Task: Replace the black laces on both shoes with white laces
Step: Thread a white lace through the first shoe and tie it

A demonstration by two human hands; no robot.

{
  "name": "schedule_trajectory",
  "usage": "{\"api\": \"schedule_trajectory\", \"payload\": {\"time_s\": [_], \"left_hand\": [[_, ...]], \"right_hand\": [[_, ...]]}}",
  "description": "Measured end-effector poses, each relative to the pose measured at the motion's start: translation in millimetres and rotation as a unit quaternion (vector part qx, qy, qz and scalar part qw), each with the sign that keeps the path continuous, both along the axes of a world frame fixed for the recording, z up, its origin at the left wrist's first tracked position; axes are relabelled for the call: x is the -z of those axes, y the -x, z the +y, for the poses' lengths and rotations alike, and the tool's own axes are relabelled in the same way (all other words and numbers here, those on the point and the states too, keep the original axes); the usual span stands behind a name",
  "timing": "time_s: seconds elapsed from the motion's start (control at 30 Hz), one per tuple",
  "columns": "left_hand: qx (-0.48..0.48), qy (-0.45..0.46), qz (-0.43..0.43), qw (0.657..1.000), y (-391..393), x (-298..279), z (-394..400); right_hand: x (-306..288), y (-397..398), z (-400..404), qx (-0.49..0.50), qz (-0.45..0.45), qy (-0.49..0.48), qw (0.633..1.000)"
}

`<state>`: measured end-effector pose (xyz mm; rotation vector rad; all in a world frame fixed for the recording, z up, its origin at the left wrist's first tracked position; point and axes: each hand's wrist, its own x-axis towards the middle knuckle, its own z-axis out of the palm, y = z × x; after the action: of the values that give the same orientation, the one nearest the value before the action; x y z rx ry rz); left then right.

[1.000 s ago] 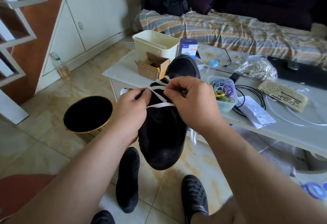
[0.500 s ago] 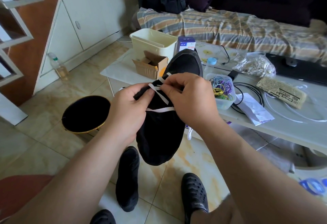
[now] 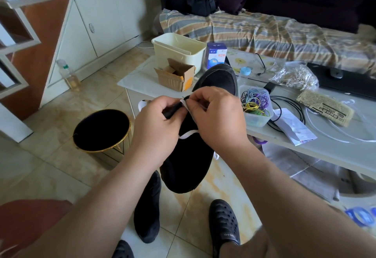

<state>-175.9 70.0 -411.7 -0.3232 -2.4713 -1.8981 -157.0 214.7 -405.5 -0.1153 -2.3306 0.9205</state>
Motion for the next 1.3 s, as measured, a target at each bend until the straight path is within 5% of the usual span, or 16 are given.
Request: {"api": "schedule_trajectory", "payload": {"time_s": [0.27, 0.73, 0.97, 1.13, 1.3], "left_hand": [[-0.018, 0.04, 0.063, 0.997, -14.0, -1.0, 1.9], [0.047, 0.022, -0.036, 0.998, -22.4, -3.8, 10.5], [0.072, -0.057, -0.128, 0.988, -17.2, 3.0, 14.2], [-0.012, -0.117, -0.164, 0.979, 5.2, 8.6, 2.8], [-0.104, -0.181, -0.148, 0.966, 12.8, 14.2, 1.3]], "right_hand": [[-7.0, -1.0, -0.1, -0.046, -0.054, 0.071, 0.995], [-6.1, 0.4, 3.3, 0.036, -0.108, 0.049, 0.992], [-6.9, 0.4, 10.5, 0.015, -0.09, 0.047, 0.995], [6.3, 0.5, 11.7, 0.0, -0.085, -0.001, 0.996], [6.6, -6.1, 10.2, 0.04, -0.195, -0.018, 0.98]]}}
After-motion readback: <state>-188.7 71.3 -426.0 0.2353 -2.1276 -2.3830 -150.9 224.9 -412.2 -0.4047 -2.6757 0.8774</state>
